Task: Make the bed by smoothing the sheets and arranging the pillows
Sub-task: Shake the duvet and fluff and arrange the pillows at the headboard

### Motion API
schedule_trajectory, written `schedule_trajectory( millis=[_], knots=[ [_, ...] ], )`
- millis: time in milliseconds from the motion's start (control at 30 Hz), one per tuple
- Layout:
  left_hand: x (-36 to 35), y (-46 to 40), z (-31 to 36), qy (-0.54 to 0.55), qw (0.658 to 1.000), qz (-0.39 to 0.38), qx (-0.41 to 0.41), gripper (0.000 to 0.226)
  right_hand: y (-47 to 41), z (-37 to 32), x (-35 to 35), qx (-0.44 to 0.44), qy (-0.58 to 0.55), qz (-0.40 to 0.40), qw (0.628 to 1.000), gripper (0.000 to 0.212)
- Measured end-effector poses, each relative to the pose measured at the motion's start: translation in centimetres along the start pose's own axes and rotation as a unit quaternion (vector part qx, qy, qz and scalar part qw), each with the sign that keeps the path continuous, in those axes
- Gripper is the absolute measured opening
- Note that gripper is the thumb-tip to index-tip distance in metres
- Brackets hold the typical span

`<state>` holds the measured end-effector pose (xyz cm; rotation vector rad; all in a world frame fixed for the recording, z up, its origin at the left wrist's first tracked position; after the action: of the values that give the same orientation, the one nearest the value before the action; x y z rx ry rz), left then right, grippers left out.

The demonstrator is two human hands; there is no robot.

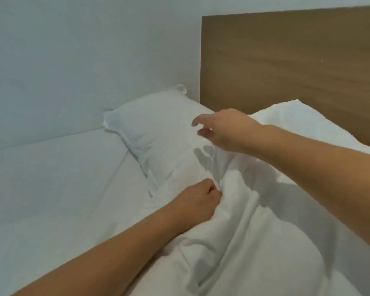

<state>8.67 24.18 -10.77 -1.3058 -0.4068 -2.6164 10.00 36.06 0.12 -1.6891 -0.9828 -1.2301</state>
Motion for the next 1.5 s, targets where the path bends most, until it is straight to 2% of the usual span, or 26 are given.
schedule_trajectory(
  millis=[67, 100, 167, 200, 267, 300, 333, 400, 533, 567, 633, 700, 733, 767, 800, 833, 900, 967, 1067, 1133, 1200, 1267, 1333, 1367, 1400, 1500],
  knots=[
    [1.6, 0.7, -2.3, 0.049, 0.995, -0.060, 0.062, 0.021, -1.4, -3.0, -5.4, 0.020, -0.012, -0.109, 0.994, 0.030],
    [2.9, 1.2, -4.2, 0.033, 0.991, -0.077, 0.106, 0.019, -1.6, -3.6, -7.5, 0.013, 0.010, -0.164, 0.986, 0.031],
    [4.5, 2.7, -9.6, -0.112, 0.970, -0.145, 0.162, 0.022, -1.6, -3.4, -10.2, -0.022, 0.075, -0.252, 0.965, 0.046],
    [3.9, 4.1, -12.0, -0.164, 0.952, -0.194, 0.172, 0.031, -1.6, -3.0, -10.8, -0.042, 0.094, -0.278, 0.955, 0.055],
    [0.4, 6.3, -15.2, -0.171, 0.926, -0.275, 0.194, 0.066, -1.9, -2.5, -11.7, -0.040, 0.111, -0.288, 0.950, 0.069],
    [-1.4, 6.8, -16.1, -0.180, 0.921, -0.269, 0.216, 0.076, -1.9, -2.6, -12.3, -0.027, 0.122, -0.291, 0.949, 0.074],
    [-2.9, 6.8, -16.5, -0.196, 0.921, -0.237, 0.239, 0.074, -1.8, -2.9, -12.8, -0.017, 0.131, -0.297, 0.946, 0.078],
    [-4.4, 6.3, -15.8, -0.254, 0.925, -0.158, 0.234, 0.056, -1.2, -3.9, -13.9, -0.001, 0.145, -0.306, 0.941, 0.083],
    [-2.4, 6.8, -12.7, -0.367, 0.911, -0.050, 0.180, 0.040, -0.5, -5.8, -12.3, 0.082, 0.154, -0.228, 0.958, 0.068],
    [-2.1, 7.4, -12.5, -0.375, 0.908, -0.054, 0.176, 0.038, -0.4, -5.9, -11.6, 0.112, 0.169, -0.215, 0.955, 0.062],
    [-1.9, 9.1, -13.0, -0.345, 0.910, -0.130, 0.188, 0.040, 0.3, -5.7, -10.9, 0.126, 0.190, -0.261, 0.938, 0.048],
    [-0.9, 10.7, -13.3, -0.265, 0.921, -0.197, 0.206, 0.045, 1.3, -4.5, -11.0, 0.062, 0.192, -0.361, 0.910, 0.042],
    [0.1, 11.0, -13.5, -0.247, 0.926, -0.196, 0.210, 0.044, 2.0, -4.1, -11.1, 0.031, 0.197, -0.404, 0.893, 0.048],
    [1.6, 11.1, -13.3, -0.252, 0.932, -0.159, 0.207, 0.042, 2.4, -3.7, -11.2, 0.008, 0.206, -0.435, 0.877, 0.057],
    [3.7, 11.0, -12.9, -0.271, 0.936, -0.084, 0.206, 0.037, 2.7, -3.7, -11.0, -0.006, 0.217, -0.455, 0.864, 0.064],
    [6.3, 11.1, -12.3, -0.295, 0.933, 0.031, 0.204, 0.032, 2.6, -3.8, -10.9, -0.012, 0.222, -0.460, 0.860, 0.066],
    [11.3, 12.0, -10.8, -0.299, 0.895, 0.276, 0.183, 0.028, 2.2, -4.9, -10.6, -0.012, 0.209, -0.433, 0.877, 0.058],
    [14.3, 13.4, -10.0, -0.286, 0.846, 0.428, 0.138, 0.033, 0.8, -6.3, -10.1, 0.024, 0.198, -0.354, 0.914, 0.039],
    [15.3, 13.8, -11.6, -0.252, 0.824, 0.494, 0.115, 0.038, -3.1, -7.5, -6.5, 0.067, 0.198, -0.213, 0.955, 0.026],
    [16.3, 13.7, -13.3, -0.194, 0.825, 0.514, 0.132, 0.039, -6.4, -8.2, -2.2, 0.094, 0.180, -0.065, 0.977, 0.016],
    [17.9, 13.7, -15.2, -0.204, 0.809, 0.525, 0.171, 0.033, -8.3, -9.3, 1.4, 0.124, 0.186, 0.105, 0.969, 0.017],
    [19.6, 12.5, -18.0, -0.219, 0.816, 0.460, 0.273, 0.025, -8.7, -9.7, 1.8, 0.123, 0.188, 0.193, 0.955, 0.026],
    [19.7, 10.3, -20.3, -0.173, 0.841, 0.340, 0.383, 0.027, -7.8, -9.0, -0.3, 0.112, 0.198, 0.160, 0.960, 0.040],
    [19.0, 9.0, -20.1, -0.146, 0.858, 0.303, 0.388, 0.036, -6.9, -8.2, -1.7, 0.110, 0.210, 0.114, 0.965, 0.049],
    [18.0, 7.2, -19.3, -0.137, 0.876, 0.294, 0.357, 0.042, -5.7, -7.0, -2.9, 0.101, 0.213, 0.066, 0.970, 0.057],
    [10.9, 3.1, -13.1, -0.202, 0.924, 0.274, 0.176, 0.052, -0.9, -0.9, -6.0, 0.008, 0.185, -0.068, 0.980, 0.075]
  ],
)
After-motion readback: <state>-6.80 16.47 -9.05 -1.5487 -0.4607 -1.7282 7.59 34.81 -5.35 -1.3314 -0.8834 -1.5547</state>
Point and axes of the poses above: each hand's wrist, its own y-axis away from the middle knuckle, its own x-axis out of the back of the hand, z = x × y, the point moved 5 cm from there along -y, towards the middle knuckle, and after that the axes turned 10 degrees about -y, right-handed, at the moved point
